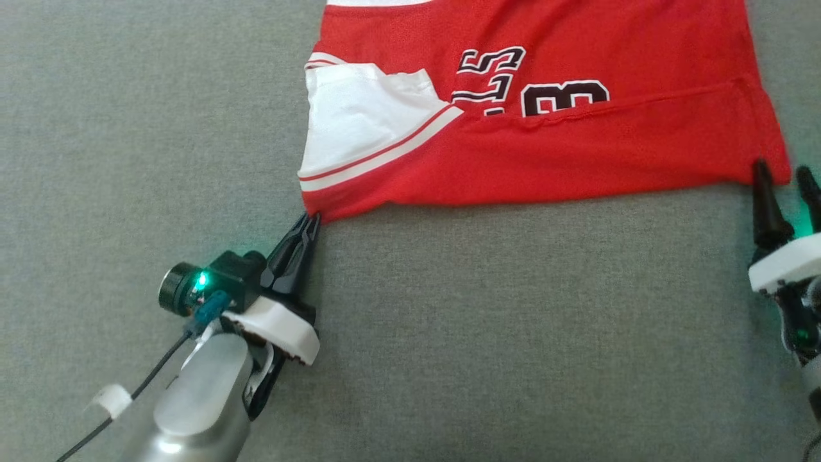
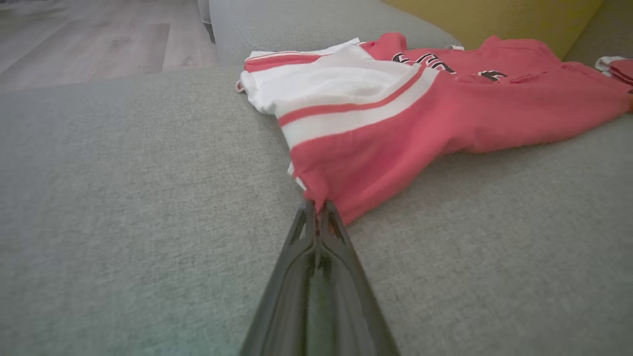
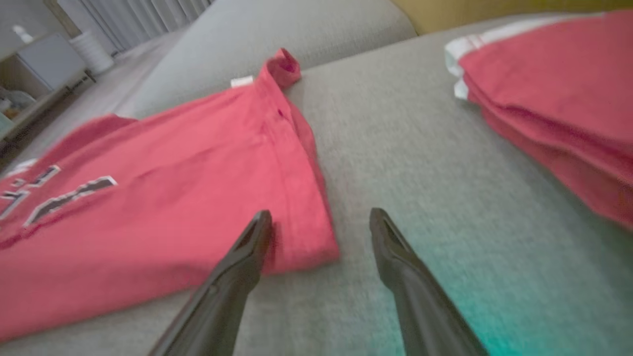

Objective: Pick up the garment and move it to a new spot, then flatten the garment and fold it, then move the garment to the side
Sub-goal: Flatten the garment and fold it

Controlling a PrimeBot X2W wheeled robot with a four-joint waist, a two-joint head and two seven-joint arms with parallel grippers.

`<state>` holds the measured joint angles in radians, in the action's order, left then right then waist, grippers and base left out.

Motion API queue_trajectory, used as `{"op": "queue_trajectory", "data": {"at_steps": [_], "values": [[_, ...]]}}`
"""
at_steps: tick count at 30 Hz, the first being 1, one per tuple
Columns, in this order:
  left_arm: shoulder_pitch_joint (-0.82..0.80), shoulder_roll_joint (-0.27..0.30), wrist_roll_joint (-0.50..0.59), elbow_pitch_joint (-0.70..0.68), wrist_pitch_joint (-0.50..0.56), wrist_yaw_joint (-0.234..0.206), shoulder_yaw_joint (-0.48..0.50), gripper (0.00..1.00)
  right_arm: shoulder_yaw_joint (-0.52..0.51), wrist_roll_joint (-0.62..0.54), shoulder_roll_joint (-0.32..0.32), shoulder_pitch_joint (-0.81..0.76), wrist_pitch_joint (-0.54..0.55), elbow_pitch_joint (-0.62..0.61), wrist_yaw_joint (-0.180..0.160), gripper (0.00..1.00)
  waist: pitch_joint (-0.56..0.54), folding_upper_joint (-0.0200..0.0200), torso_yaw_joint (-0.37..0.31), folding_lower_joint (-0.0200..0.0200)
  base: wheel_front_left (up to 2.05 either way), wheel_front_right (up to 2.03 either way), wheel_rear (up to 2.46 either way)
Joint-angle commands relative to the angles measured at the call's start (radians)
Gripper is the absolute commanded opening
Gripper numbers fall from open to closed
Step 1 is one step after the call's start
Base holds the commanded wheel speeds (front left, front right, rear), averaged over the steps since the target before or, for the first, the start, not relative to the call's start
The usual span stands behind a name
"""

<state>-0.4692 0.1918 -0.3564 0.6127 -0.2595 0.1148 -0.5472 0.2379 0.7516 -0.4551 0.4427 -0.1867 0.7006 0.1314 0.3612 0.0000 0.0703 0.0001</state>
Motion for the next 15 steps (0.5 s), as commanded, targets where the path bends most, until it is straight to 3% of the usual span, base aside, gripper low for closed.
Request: {"op": "queue_trajectory", "data": {"at_steps": [1,3,4,6,15], "values": [[0.008,0.036,0.007,-0.026,-0.002,0.0,0.032,0.0,0.012,-0.005,-0.026,0.004,0.007,-0.012,-0.001,1.0,-0.004,0.0,0.005,-0.0001,0.0,0.0,0.0],[0.018,0.043,0.011,-0.043,-0.002,0.0,0.038,0.0,0.024,-0.001,-0.023,0.001,0.034,0.003,-0.001,1.0,-0.008,0.0,0.009,-0.0001,0.0,0.0,0.0],[0.025,0.046,0.012,-0.053,-0.002,0.0,0.04,0.0,0.03,0.003,-0.023,-0.001,0.042,0.004,-0.001,0.61,-0.01,0.0,0.01,-0.0001,0.0,0.0,0.0],[0.041,0.051,0.012,-0.069,-0.002,0.0,0.038,0.0,0.038,0.008,-0.024,-0.004,0.047,0.004,-0.001,0.0,-0.016,0.0,0.008,-0.0001,0.0,0.0,0.0],[0.135,0.096,-0.008,-0.156,0.016,0.003,0.019,0.0,0.071,0.03,-0.061,-0.059,0.023,-0.015,-0.001,0.0,-0.065,0.0,0.005,-0.0001,0.0,0.0,0.0]]}}
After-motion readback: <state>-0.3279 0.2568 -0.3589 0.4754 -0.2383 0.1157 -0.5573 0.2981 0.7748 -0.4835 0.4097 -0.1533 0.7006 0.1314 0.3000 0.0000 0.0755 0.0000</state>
